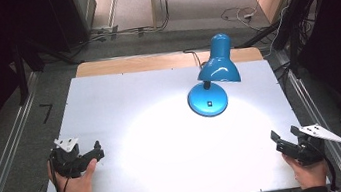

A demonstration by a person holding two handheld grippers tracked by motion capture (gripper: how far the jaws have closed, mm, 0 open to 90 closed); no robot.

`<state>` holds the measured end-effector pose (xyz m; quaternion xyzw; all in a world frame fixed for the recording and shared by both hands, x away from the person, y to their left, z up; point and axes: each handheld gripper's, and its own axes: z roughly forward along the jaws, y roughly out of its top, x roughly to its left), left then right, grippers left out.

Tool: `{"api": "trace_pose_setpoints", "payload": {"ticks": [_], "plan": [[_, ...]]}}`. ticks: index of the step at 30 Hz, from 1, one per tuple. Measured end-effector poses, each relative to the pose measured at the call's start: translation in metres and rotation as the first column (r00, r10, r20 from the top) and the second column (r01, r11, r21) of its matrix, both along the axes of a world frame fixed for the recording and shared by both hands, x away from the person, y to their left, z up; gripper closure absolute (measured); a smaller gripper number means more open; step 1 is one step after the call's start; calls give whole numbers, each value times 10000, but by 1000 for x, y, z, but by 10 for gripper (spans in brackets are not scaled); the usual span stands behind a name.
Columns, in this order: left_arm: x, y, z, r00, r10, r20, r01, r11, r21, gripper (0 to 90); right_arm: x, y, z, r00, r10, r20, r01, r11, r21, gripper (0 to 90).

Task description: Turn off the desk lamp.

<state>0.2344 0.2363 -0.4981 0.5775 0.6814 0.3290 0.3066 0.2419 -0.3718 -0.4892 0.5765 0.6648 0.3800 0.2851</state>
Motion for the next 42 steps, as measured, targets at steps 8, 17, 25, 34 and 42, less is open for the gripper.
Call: {"api": "trace_pose_setpoints", "payload": {"ticks": [8,17,25,34,42], "plan": [[-5,-1,5,9994,-316,164,315,9995,42,40,-1,-4,0,9999,66,-141,-64,9998,166,222],[-5,0,4,9993,-361,102,360,9993,9,42,4,8,-1,9987,478,-178,-477,9988,60,222],[-5,-2,4,9990,-433,103,433,9991,29,42,9,22,3,9971,751,-96,-750,9971,95,223],[-6,-4,5,9980,-615,168,614,9981,32,42,14,27,7,9972,740,-91,-739,9972,136,173],[-7,-4,6,9981,-576,204,576,9983,36,44,20,38,10,9956,934,-57,-934,9956,93,155]]}}
